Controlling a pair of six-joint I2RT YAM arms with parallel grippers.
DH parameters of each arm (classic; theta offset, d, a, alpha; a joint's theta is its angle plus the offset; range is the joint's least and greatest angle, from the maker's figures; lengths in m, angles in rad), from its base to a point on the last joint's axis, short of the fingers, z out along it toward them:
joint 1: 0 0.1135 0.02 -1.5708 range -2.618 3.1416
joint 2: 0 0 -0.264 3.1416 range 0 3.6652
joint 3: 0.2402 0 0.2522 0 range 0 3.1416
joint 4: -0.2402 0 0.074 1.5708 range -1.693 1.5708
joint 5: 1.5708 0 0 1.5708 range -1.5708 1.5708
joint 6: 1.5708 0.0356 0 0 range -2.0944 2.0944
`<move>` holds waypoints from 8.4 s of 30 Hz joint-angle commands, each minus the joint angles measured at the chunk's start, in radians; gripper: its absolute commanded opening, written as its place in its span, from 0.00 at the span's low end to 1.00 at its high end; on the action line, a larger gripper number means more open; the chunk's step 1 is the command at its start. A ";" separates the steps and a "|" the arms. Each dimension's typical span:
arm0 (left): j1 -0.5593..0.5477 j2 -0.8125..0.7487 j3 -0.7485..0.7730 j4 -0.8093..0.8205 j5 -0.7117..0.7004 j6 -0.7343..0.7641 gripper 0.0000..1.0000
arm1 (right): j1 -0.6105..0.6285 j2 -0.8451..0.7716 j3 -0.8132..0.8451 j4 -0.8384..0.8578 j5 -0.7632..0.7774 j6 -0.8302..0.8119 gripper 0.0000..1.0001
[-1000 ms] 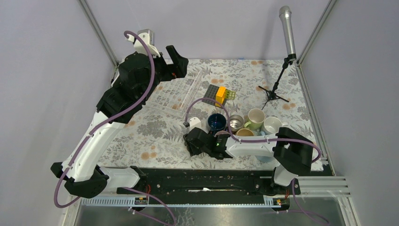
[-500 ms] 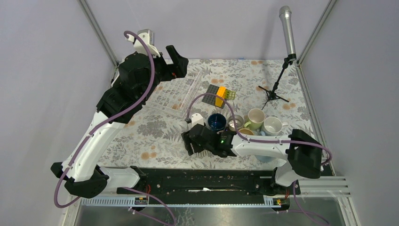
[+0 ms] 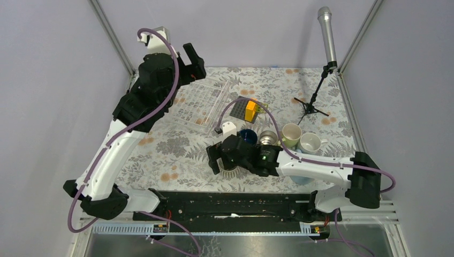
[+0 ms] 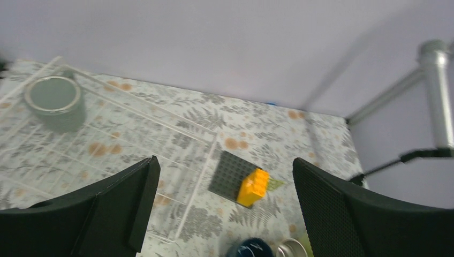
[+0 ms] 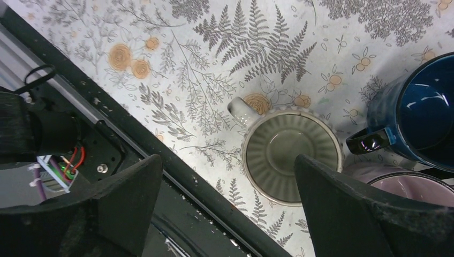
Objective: Unload the cups from the dish rack
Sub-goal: Move the cup to the dish rack.
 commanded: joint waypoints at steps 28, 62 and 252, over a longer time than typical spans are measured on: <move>0.599 0.696 0.252 0.040 -0.164 -0.199 0.99 | -0.227 -0.310 -0.006 -0.088 -0.136 -0.034 1.00; 0.701 1.065 0.505 0.044 -0.066 -0.243 0.99 | -0.277 -0.271 -0.032 -0.065 -0.168 -0.089 1.00; 0.597 0.931 0.330 -0.010 0.428 -0.216 0.99 | -0.284 -0.293 -0.057 -0.097 -0.304 0.064 1.00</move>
